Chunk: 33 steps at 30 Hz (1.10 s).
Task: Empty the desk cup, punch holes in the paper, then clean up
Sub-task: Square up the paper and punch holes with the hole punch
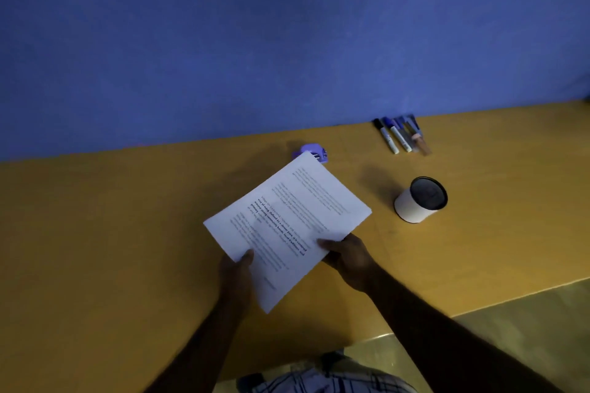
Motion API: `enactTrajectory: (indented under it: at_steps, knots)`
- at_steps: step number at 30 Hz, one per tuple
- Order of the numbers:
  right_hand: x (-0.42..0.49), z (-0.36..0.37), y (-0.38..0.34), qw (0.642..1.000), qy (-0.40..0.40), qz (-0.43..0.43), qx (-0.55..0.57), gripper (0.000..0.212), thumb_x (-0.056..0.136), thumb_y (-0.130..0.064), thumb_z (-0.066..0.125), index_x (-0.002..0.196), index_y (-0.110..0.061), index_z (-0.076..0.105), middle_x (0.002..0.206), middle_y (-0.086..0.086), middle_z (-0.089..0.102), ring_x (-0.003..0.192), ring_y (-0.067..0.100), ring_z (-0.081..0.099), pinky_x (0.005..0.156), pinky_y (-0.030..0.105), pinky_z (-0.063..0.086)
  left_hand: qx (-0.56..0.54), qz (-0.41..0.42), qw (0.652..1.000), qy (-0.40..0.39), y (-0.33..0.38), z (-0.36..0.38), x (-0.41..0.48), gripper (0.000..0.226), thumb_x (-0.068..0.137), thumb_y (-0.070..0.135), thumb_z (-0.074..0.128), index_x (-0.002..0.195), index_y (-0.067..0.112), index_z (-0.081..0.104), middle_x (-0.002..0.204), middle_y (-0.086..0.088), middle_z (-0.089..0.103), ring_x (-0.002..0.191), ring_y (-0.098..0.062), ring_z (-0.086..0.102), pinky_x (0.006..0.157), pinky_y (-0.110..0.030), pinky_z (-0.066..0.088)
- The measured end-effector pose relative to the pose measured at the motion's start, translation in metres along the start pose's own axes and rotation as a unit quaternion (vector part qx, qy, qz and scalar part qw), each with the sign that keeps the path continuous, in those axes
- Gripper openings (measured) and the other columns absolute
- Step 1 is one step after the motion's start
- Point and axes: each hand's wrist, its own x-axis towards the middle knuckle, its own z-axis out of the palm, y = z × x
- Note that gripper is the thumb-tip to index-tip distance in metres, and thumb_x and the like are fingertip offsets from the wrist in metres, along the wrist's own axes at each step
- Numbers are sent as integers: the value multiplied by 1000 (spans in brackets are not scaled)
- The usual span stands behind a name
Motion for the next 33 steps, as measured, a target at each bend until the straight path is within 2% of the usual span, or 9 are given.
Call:
enactTrajectory:
  at_steps: [5,7,10,13,15,23,26,30,33]
  knots:
    - [16,-44,-40,995,82,-13,55,35,90,-18,63,122,-1,62,120,13,68,107,32,64,92,45,52,-1,-7,997,-75,4,-14,9,36,91,-6,51,127,-9,52,127,-29,58,119,-43,55,102,-58,42]
    - [26,-63,-60,995,90,-5,-49,36,92,-24,61,116,3,66,112,17,67,94,31,62,76,40,47,15,-10,996,-91,7,-17,12,35,91,-3,51,126,-7,55,123,-28,61,115,-41,58,98,-56,46]
    - [37,-76,-83,983,11,23,-183,35,93,-36,60,111,-8,72,108,12,73,94,31,69,78,40,51,64,8,993,-95,13,-13,16,27,92,-2,54,117,-2,63,110,-17,69,101,-30,65,76,-37,53]
    - [52,-72,-89,971,-29,33,-237,33,92,-32,64,108,-4,71,109,14,73,100,35,69,85,43,57,83,5,991,-105,16,-5,20,27,91,-3,54,116,0,64,106,-12,70,95,-23,66,72,-32,50]
    - [63,-68,-84,961,20,16,-275,21,92,-23,66,102,-5,70,105,16,73,96,36,70,88,48,56,95,7,989,-109,19,-1,24,25,90,-3,55,111,7,66,101,-7,72,93,-21,67,71,-32,50]
    - [88,-77,-61,935,149,-38,-321,8,93,-13,58,92,-11,65,88,5,68,73,17,64,62,28,52,186,52,976,-98,27,27,59,25,89,-2,56,92,20,66,87,0,71,81,-16,67,64,-26,48]
    - [97,-84,-60,937,157,-45,-310,12,95,-13,55,99,-6,64,94,10,68,83,25,66,71,36,53,210,72,971,-87,27,40,73,16,90,7,61,102,17,64,91,0,70,84,-15,69,63,-24,49]
    - [109,-90,-67,937,165,-49,-303,13,98,-16,50,104,-9,59,96,9,66,86,24,65,73,38,53,246,84,965,-47,30,62,89,43,88,17,67,124,5,46,107,-8,63,93,-26,65,71,-36,55]
    - [120,-92,-73,934,178,-64,-303,14,99,-17,49,107,-10,58,96,6,65,84,19,64,66,31,49,266,103,957,-47,30,75,98,47,88,19,68,126,7,43,107,-6,60,88,-21,63,64,-27,51]
